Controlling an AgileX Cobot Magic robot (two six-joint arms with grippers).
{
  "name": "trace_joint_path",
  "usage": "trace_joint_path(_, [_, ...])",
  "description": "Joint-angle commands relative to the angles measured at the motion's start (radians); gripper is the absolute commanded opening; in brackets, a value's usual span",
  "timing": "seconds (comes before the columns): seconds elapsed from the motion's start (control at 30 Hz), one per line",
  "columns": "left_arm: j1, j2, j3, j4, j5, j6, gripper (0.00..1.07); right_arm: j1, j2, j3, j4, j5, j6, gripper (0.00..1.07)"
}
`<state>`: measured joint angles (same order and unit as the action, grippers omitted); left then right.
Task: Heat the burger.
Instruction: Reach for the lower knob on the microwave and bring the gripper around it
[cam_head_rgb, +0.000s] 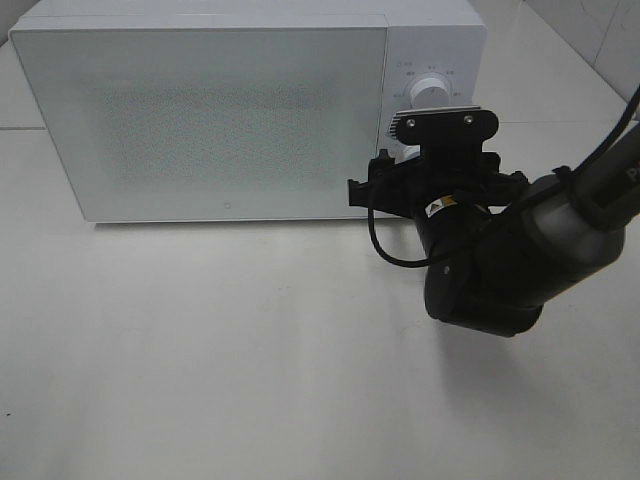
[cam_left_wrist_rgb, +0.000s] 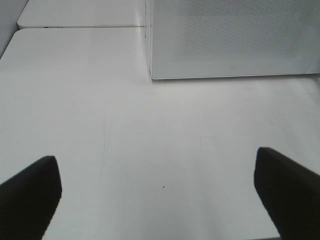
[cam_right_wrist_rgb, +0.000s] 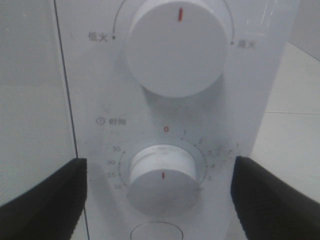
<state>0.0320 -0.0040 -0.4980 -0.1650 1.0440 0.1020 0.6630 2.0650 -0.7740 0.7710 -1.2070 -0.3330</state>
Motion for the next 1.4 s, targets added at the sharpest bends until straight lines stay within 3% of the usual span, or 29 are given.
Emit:
trace_joint_path(0.03, [0.004, -0.027, 0.002, -0.005, -0.017, -0.008, 1.01, -0.003, 0.024, -0.033, -0.007, -0.055, 0.019, 0.76])
trace_joint_path(1.07, [0.004, -0.027, 0.002, -0.005, -0.017, -0.008, 1.01, 0.0, 0.032, -0.051, 0.03, -0.148, 0.012, 0.75])
trace_joint_path(1.4, [0.004, -0.027, 0.002, -0.005, -0.017, -0.008, 1.01, 0.0, 0.03, -0.051, 0.022, -0.149, 0.008, 0.69])
